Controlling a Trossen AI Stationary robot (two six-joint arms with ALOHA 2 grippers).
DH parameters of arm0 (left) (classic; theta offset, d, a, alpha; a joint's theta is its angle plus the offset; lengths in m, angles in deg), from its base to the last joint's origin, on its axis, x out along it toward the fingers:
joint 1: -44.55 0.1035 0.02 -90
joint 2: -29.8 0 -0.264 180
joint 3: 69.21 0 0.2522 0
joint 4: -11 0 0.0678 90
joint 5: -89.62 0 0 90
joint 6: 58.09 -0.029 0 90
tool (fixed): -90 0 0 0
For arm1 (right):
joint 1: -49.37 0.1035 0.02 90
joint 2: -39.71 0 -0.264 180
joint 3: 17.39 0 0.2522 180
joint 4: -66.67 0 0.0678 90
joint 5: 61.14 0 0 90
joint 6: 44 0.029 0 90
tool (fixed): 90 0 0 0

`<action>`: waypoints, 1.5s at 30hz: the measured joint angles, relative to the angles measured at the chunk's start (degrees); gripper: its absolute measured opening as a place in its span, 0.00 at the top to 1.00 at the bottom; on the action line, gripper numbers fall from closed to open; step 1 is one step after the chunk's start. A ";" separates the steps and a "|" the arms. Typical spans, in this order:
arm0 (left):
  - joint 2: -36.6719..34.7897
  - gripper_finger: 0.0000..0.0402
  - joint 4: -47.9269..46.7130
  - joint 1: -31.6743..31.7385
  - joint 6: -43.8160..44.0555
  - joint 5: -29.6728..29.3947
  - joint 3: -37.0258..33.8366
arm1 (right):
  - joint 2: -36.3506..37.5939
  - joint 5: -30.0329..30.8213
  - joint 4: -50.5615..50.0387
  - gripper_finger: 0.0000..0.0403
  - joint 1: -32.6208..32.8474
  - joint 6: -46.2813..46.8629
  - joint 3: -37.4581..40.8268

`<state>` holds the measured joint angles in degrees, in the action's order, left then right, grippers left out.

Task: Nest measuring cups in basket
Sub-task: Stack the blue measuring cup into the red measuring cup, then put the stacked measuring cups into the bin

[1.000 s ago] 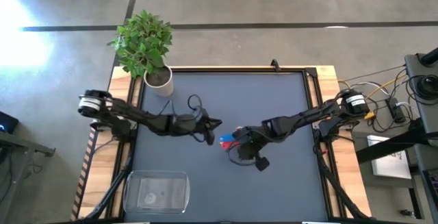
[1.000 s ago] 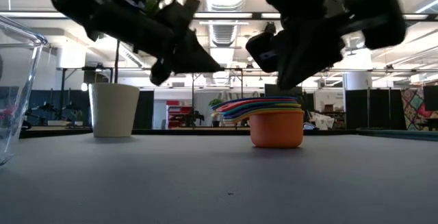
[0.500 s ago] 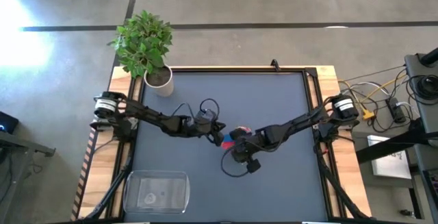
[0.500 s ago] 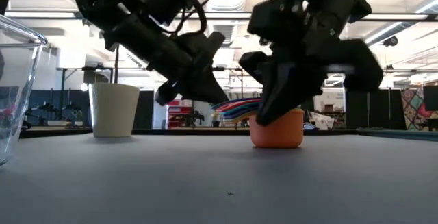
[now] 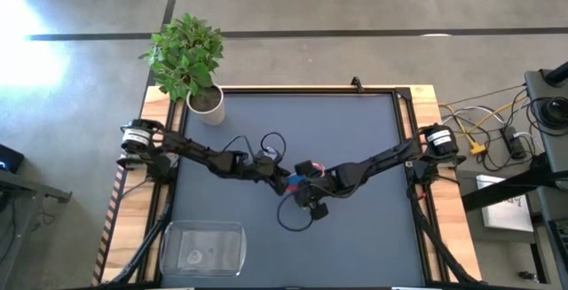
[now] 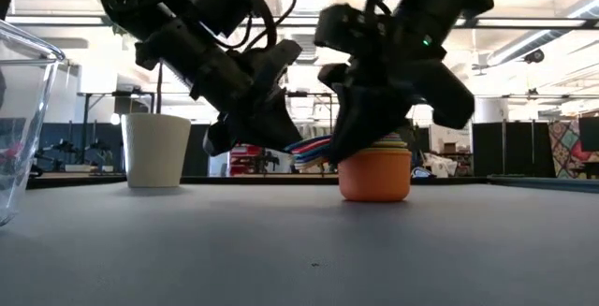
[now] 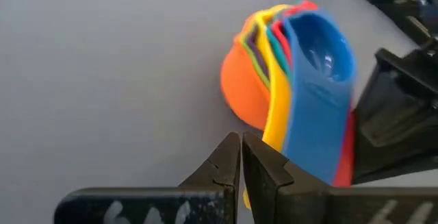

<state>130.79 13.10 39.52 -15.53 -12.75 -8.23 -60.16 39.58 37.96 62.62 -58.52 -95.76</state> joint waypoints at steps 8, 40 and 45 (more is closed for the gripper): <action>-0.33 1.00 0.97 -0.46 -0.17 2.60 0.02 | -0.22 2.40 -0.26 0.98 0.00 -0.19 -0.77; -13.38 1.00 -1.09 -3.07 -13.54 -3.64 -0.11 | 40.48 -9.23 10.40 0.98 2.99 8.84 25.41; -13.35 1.00 -0.86 -3.05 -12.40 -3.62 1.42 | 47.68 -9.16 15.39 0.98 2.99 9.01 31.30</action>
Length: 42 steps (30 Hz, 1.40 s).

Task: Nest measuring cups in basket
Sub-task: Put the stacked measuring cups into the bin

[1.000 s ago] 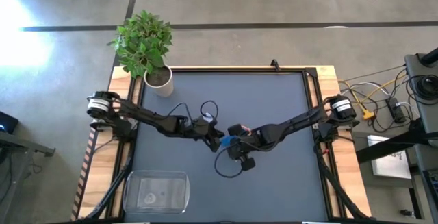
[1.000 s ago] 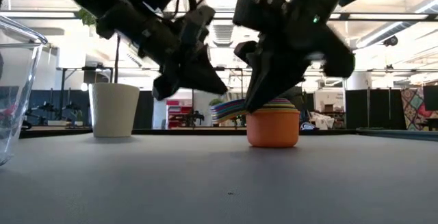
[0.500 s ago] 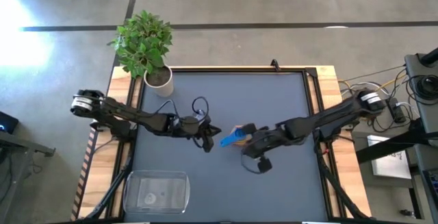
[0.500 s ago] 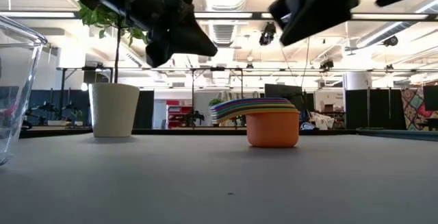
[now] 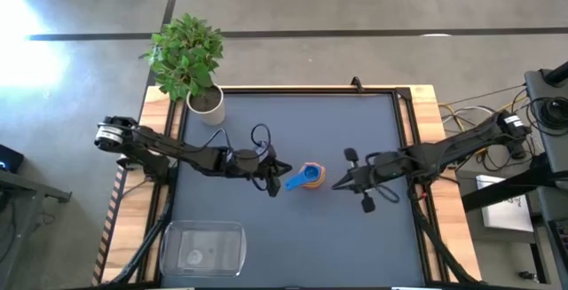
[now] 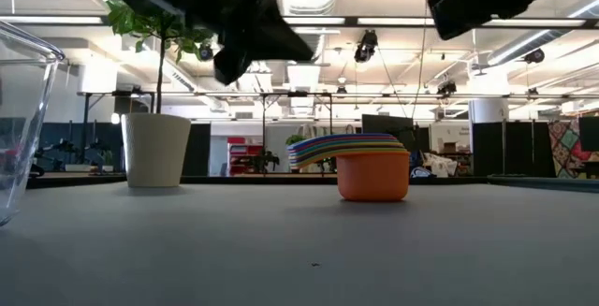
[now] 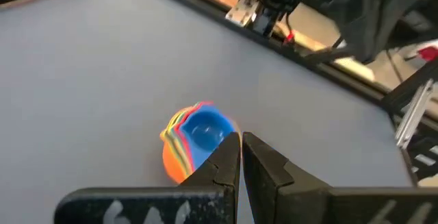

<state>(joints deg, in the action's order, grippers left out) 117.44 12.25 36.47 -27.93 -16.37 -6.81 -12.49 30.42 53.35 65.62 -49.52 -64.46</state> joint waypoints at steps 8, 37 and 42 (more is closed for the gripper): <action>1.73 0.83 -12.50 -0.38 -5.60 3.94 9.43 | 6.59 1.73 4.60 0.98 0.00 -1.35 4.62; 30.10 0.20 -60.59 -1.86 4.90 -4.05 45.73 | 10.79 8.04 2.88 0.95 0.00 1.12 5.13; 30.10 0.20 -61.86 -1.68 5.10 -4.14 45.73 | 10.85 8.05 2.96 0.91 0.00 1.01 5.13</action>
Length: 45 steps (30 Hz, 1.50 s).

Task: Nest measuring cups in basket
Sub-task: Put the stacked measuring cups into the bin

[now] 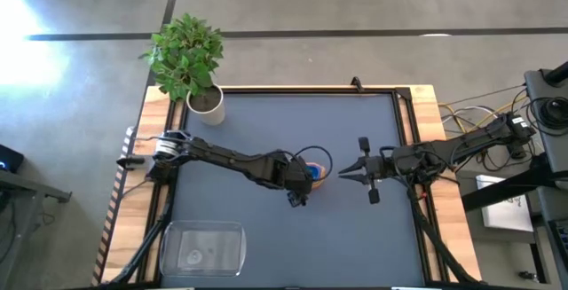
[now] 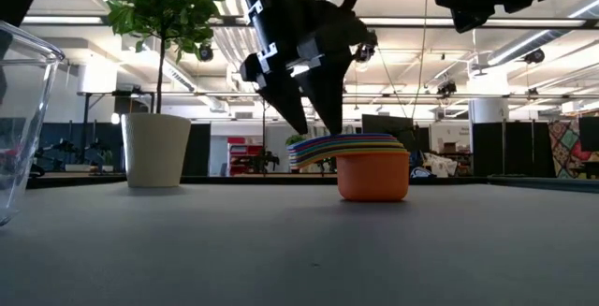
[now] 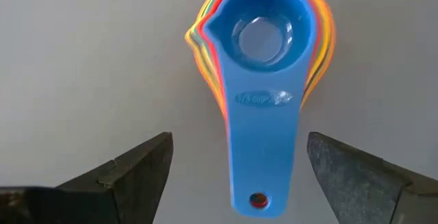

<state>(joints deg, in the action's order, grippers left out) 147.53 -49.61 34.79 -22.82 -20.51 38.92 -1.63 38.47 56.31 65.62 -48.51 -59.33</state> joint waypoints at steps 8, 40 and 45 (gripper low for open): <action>0.02 0.20 -0.27 0.50 -0.05 -0.27 -0.39 | -0.02 0.02 0.11 0.90 -0.02 -0.63 0.02; -0.80 0.22 5.44 2.30 -1.18 6.35 -6.87 | -0.02 0.08 0.19 0.90 -0.02 -1.99 -0.11; -1.40 0.22 5.12 1.99 -1.43 6.64 -4.93 | -0.04 0.09 0.02 0.90 -0.04 -1.99 -0.11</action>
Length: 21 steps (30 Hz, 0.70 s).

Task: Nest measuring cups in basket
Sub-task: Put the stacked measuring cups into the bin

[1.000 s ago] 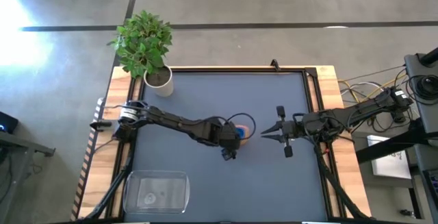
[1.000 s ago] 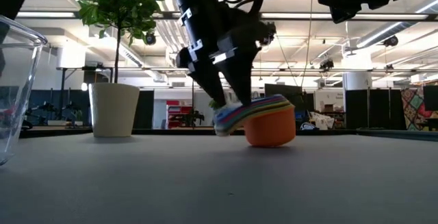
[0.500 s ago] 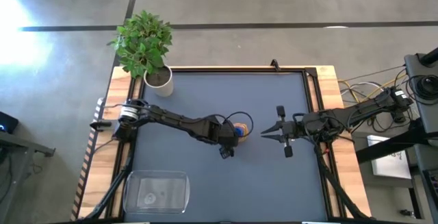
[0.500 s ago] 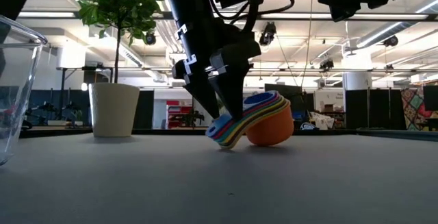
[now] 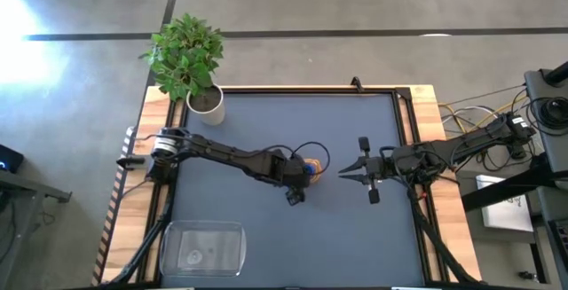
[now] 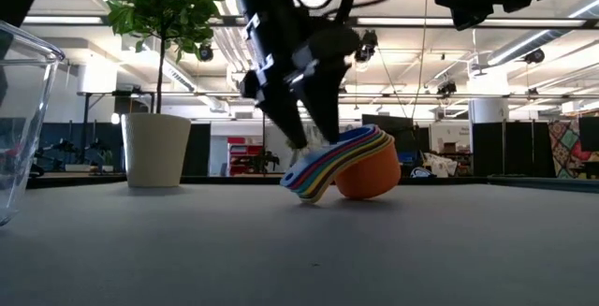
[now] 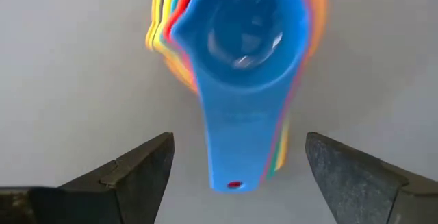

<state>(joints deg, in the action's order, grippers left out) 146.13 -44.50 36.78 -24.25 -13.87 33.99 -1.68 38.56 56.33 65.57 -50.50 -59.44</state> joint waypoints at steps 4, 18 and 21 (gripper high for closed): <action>-0.10 0.20 0.11 -0.07 -1.89 -0.32 1.47 | 0.00 0.00 -0.13 0.90 0.00 0.08 -0.01; -0.10 0.02 -0.40 -0.03 1.52 -3.98 0.80 | 0.00 -0.04 -0.17 0.90 0.00 0.94 0.00; 0.46 0.02 0.63 -0.07 1.64 -3.96 0.78 | 0.00 -0.04 -0.17 0.90 0.00 0.94 0.00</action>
<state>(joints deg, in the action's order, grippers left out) 146.59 -43.87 36.71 -22.61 -17.83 34.77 -1.68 38.51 56.16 65.57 -49.56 -59.44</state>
